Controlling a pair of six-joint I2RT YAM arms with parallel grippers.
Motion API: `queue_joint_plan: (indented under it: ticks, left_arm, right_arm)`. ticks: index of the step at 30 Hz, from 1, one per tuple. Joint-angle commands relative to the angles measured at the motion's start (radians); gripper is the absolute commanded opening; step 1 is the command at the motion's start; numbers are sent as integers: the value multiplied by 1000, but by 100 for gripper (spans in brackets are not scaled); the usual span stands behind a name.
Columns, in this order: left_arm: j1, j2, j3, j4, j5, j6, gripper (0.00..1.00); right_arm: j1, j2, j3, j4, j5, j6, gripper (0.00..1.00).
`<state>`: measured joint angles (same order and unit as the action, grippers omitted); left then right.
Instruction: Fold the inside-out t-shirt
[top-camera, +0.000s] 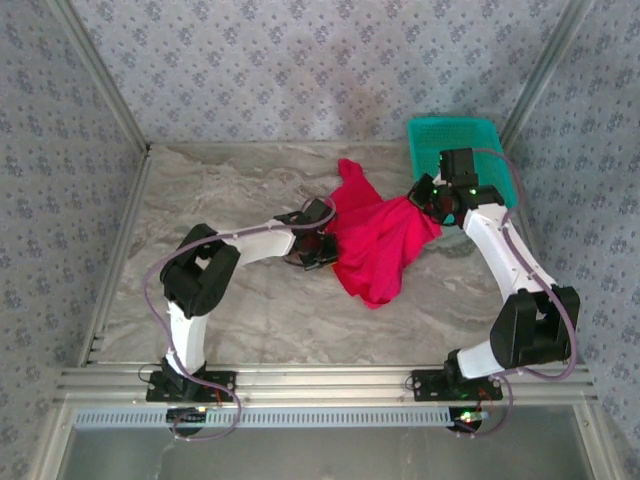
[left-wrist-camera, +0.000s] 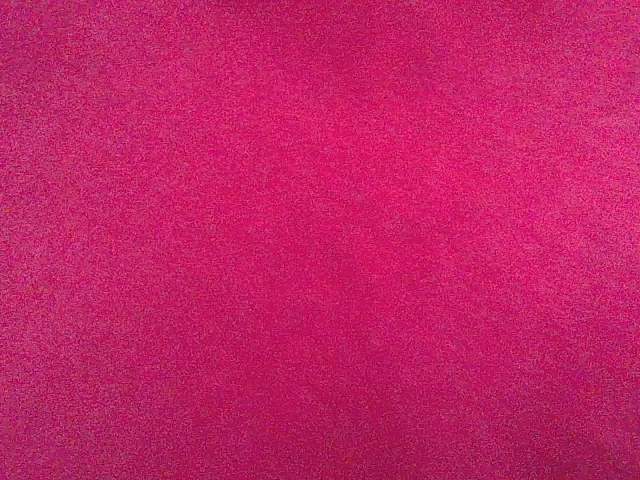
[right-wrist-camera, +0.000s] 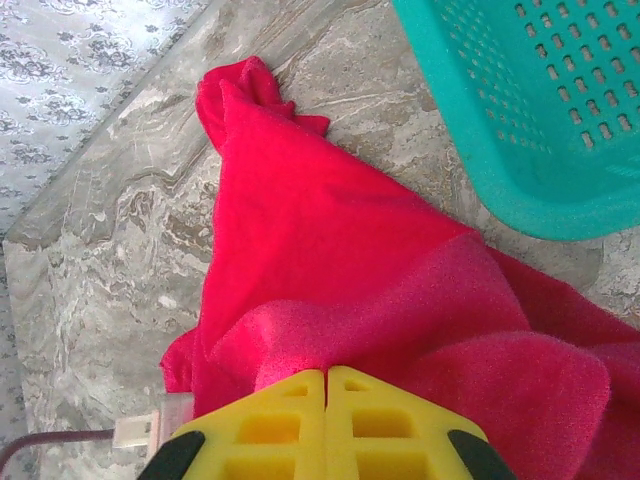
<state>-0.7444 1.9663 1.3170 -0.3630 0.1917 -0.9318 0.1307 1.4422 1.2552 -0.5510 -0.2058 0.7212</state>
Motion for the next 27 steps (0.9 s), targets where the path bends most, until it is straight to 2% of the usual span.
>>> queue_joint_plan:
  ticks: [1, 4, 7, 10, 14, 21, 27]
  left_arm:
    - [67, -202, 39, -164, -102, 112, 0]
    - [173, -407, 27, -262, -137, 184, 0]
    - [327, -584, 42, -311, -103, 243, 0]
    - [444, -695, 77, -350, -44, 283, 0]
    - [506, -744, 174, -403, 10, 323, 0]
    - [549, -732, 260, -454, 63, 358, 0]
    - [636, -712, 436, -508, 106, 389, 0]
  right_arm:
    - [-18, -50, -2, -39, -32, -47, 0]
    - [-22, -89, 23, -88, 12, -111, 0]
    - [-23, -145, 42, -114, 43, -134, 0]
    - [-2, -208, 49, -124, 38, -143, 0]
    - [50, -303, 21, -57, -45, -102, 0]
    - [140, -357, 50, -30, -82, -11, 0]
    - [220, -420, 109, -12, -27, 41, 0]
